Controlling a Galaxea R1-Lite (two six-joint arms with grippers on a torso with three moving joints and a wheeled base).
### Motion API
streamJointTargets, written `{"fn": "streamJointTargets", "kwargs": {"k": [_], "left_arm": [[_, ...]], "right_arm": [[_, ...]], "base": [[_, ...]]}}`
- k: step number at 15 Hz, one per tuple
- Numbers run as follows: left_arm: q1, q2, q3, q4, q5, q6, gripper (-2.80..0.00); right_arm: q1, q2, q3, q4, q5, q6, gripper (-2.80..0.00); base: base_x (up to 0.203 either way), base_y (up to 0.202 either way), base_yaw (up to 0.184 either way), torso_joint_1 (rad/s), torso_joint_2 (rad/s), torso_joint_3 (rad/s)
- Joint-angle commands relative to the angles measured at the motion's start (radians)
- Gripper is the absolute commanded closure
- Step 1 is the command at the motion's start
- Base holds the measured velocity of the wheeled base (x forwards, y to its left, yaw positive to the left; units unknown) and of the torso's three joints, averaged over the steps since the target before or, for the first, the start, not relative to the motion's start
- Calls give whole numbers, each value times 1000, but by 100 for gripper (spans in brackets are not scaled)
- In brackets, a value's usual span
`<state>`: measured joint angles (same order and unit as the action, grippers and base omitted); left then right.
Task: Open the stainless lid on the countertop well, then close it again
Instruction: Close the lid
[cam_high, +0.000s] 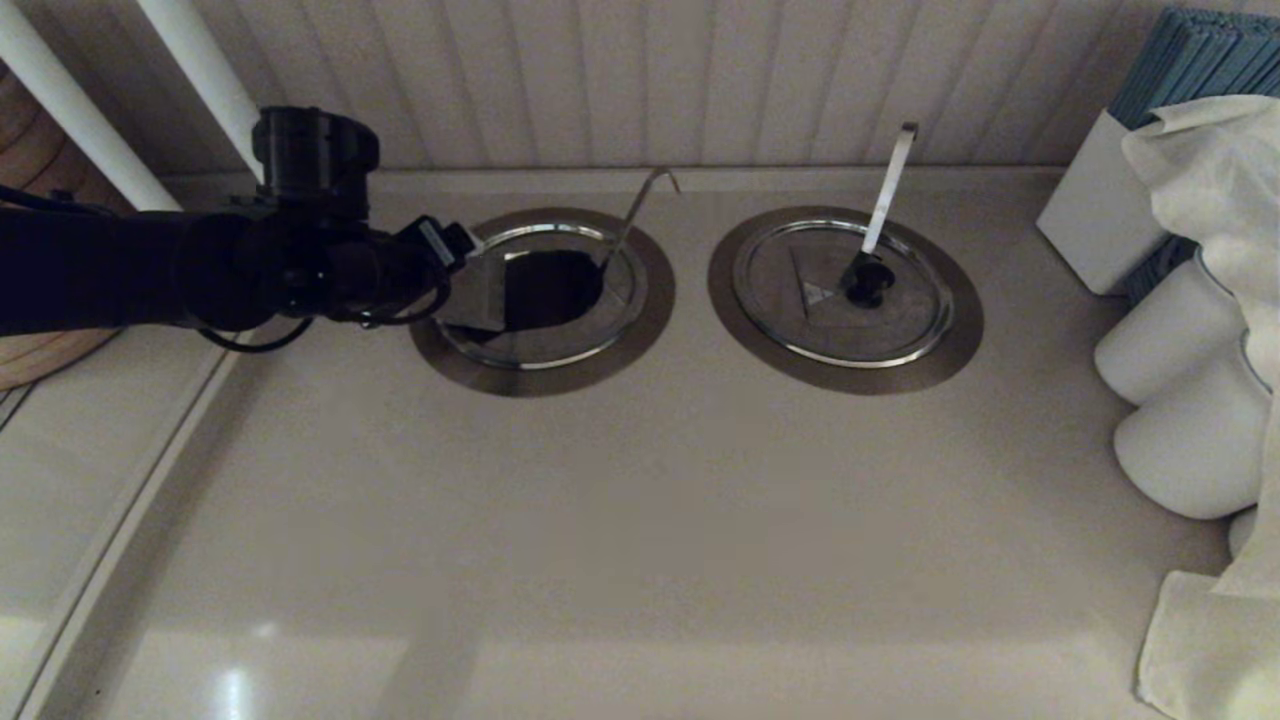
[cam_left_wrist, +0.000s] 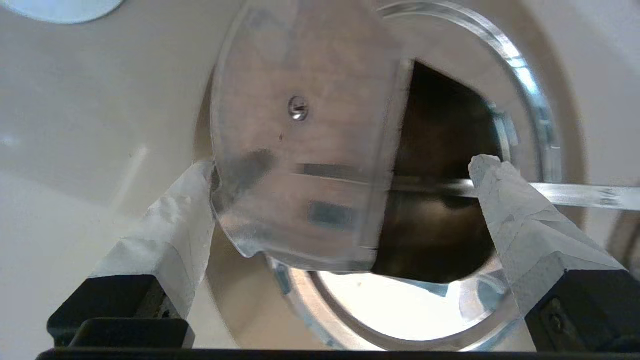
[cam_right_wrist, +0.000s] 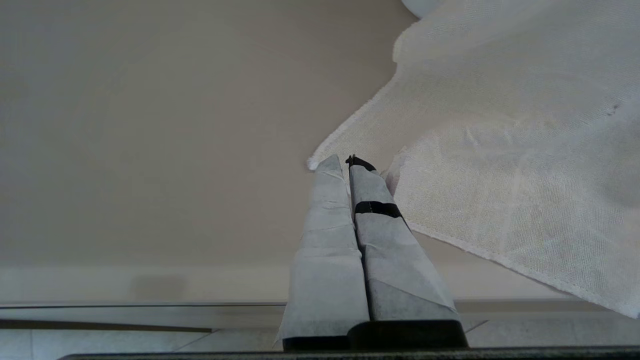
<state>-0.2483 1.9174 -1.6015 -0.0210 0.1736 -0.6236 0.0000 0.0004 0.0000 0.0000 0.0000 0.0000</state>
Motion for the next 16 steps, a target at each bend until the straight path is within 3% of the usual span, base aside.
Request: {"fn": "streamJointTargets", "kwargs": {"k": [1, 4, 16], "left_arm": [[-11, -9, 21, -34, 0, -2, -280], [-23, -24, 47, -101, 0, 4, -280], [-57, -32, 48, -106, 1, -5, -280]], "right_arm": [[0, 1, 0, 0, 0, 0, 0], [0, 1, 0, 0, 0, 0, 0], [0, 1, 0, 0, 0, 0, 0]], "base": [[0, 0, 0, 0, 0, 0], [0, 0, 0, 0, 0, 0], [0, 0, 0, 0, 0, 0]]}}
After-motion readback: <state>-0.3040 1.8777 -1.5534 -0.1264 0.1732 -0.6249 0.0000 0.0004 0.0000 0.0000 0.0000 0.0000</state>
